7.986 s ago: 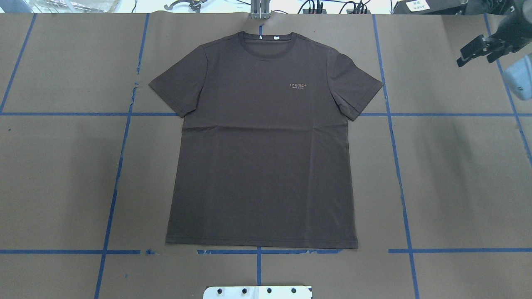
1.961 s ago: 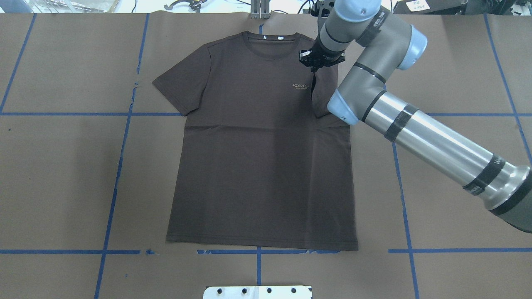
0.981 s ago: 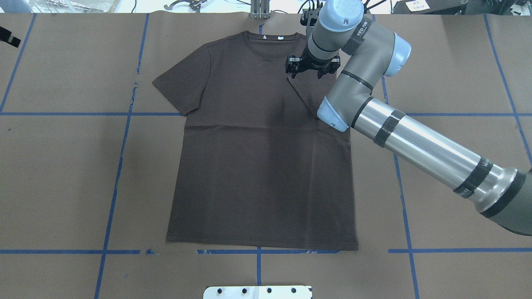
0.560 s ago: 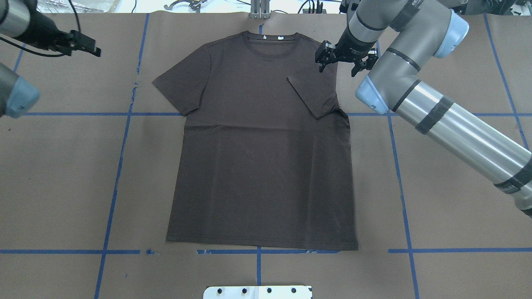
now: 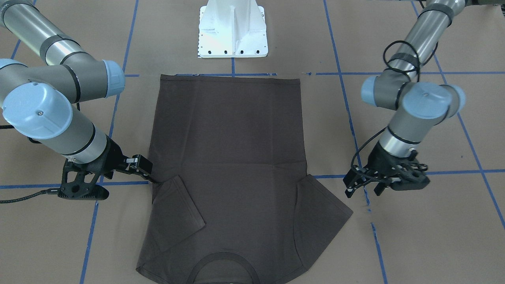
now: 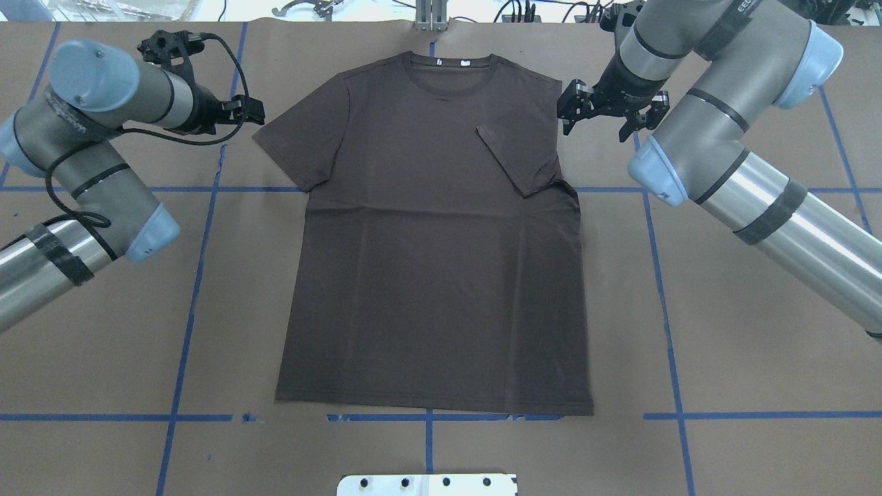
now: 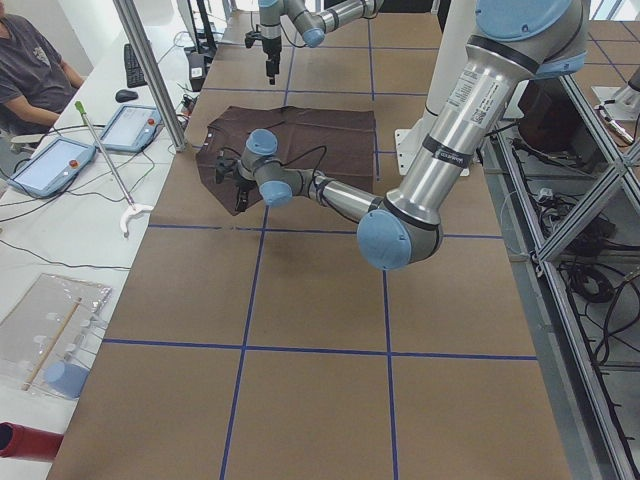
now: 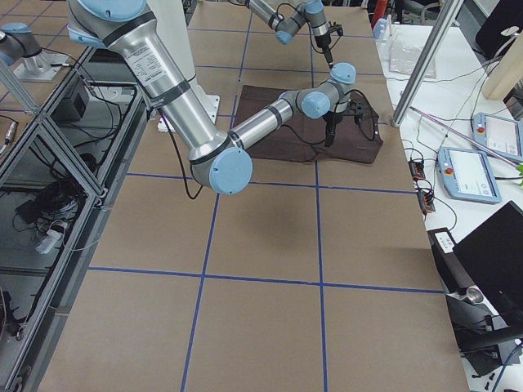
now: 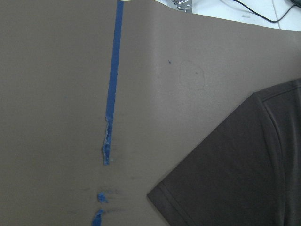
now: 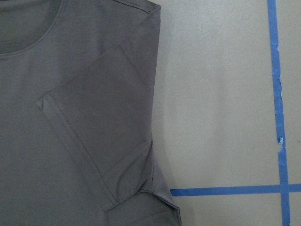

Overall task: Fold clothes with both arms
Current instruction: 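Release the sleeve and lift the right gripper while the left arm moves in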

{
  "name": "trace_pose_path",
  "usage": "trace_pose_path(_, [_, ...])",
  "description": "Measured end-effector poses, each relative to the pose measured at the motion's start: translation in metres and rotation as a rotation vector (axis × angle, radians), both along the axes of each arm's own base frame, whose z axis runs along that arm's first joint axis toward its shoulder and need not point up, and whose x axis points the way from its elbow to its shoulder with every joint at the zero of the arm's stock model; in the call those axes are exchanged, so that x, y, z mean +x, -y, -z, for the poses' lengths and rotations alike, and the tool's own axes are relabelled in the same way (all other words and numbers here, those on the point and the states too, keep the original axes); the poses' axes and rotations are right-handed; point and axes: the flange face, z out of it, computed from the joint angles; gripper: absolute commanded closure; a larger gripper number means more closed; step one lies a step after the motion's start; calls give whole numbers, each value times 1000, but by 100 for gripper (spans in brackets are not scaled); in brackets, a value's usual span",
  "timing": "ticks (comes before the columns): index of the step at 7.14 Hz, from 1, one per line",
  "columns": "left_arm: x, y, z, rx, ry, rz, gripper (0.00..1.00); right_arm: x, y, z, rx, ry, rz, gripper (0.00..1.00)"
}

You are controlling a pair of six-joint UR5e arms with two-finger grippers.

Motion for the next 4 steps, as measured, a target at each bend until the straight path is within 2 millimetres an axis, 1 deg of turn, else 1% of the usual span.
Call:
trace_pose_path(2, [32,7,-7,5,55,61,0,-3,-3,0,3,-3,2,0])
trace_pose_path(4, [51,9,-17,5,90,73,0,-4,-3,0,3,-4,2,0])
